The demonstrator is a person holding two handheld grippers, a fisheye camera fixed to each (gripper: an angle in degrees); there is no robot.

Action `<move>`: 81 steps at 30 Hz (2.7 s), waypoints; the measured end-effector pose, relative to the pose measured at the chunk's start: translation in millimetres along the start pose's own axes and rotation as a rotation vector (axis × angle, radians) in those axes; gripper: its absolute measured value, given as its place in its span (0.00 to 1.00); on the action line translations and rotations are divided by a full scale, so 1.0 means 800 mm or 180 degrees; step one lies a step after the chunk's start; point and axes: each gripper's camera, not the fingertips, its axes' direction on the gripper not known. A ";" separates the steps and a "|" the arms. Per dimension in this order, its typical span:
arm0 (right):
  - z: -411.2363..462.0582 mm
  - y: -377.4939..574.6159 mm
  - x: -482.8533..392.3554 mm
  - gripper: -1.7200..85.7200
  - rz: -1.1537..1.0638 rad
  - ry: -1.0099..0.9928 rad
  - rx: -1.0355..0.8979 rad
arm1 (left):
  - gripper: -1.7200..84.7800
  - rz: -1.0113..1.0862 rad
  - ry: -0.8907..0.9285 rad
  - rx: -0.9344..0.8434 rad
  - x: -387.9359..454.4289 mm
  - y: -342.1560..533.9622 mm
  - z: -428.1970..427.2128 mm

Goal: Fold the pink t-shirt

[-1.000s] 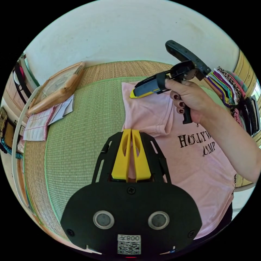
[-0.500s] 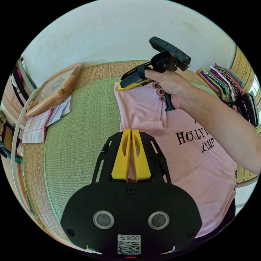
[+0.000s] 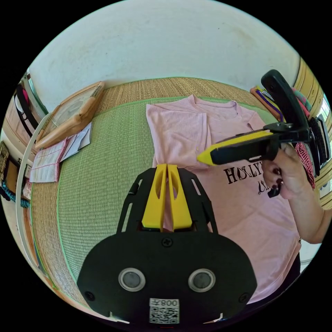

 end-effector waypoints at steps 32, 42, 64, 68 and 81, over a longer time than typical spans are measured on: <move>-0.191 0.230 0.059 0.02 0.1363 0.1022 0.0830 | 0.02 0.0269 0.0380 0.0002 -0.004 -0.018 -0.008; -0.238 0.301 0.021 0.02 0.1397 0.0897 0.1195 | 0.02 0.0071 0.0635 -0.0147 -0.028 0.008 -0.019; -0.292 0.346 -0.011 0.02 0.1485 0.0844 0.0888 | 0.02 -0.0193 0.1238 -0.0081 -0.099 0.072 -0.063; -0.282 0.269 0.034 0.02 0.1423 0.1006 0.0793 | 0.02 -0.0070 0.1082 -0.0013 -0.109 0.011 -0.025; -0.244 0.241 0.088 0.02 0.1463 0.1284 0.0577 | 0.02 -0.0031 0.0780 -0.0198 -0.148 0.016 0.049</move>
